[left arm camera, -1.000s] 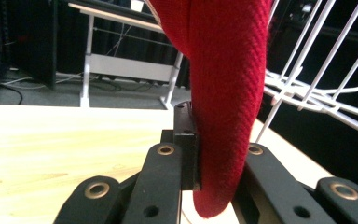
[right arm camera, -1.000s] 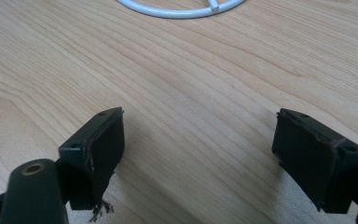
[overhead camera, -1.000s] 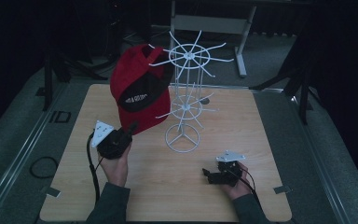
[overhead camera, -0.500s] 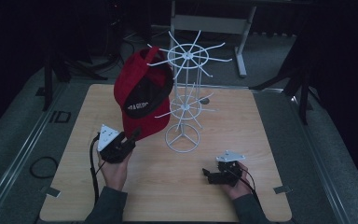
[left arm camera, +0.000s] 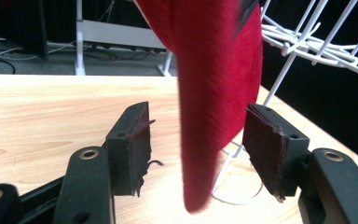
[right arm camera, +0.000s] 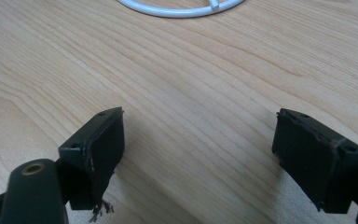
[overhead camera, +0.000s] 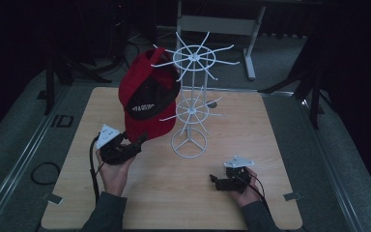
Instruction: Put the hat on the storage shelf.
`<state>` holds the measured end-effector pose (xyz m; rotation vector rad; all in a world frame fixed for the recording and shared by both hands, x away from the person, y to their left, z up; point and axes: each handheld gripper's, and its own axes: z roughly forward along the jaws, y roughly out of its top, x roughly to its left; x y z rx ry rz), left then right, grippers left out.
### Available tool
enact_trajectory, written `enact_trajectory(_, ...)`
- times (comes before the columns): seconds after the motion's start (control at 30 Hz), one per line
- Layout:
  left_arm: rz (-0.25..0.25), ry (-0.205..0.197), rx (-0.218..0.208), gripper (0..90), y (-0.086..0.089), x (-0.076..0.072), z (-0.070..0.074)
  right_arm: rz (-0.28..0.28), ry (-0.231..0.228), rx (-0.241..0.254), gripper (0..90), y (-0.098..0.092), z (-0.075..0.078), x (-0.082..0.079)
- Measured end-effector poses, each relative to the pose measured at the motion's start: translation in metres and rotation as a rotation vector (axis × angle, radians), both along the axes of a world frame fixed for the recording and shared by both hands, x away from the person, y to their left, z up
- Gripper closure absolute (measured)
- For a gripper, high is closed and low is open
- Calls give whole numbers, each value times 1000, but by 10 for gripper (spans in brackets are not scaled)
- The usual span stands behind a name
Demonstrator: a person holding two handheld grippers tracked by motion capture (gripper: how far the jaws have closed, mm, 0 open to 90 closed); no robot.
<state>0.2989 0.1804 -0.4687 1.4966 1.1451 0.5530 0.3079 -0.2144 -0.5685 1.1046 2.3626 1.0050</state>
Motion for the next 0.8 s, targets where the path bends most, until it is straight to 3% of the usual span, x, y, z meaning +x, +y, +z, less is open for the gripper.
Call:
enact_trajectory(0.2, -11, 25, 36, 406, 8, -2, -1, -1, 0, 0, 167, 0, 0, 0)
enact_trajectory(0.4, -9, 32, 37, 403, 20, -4, -3, -1, 0, -1, 167, 0, 0, 0)
enact_trajectory(0.8, -19, 34, 48, 395, 29, -4, -8, 0, -2, -1, 167, 0, 0, 0)
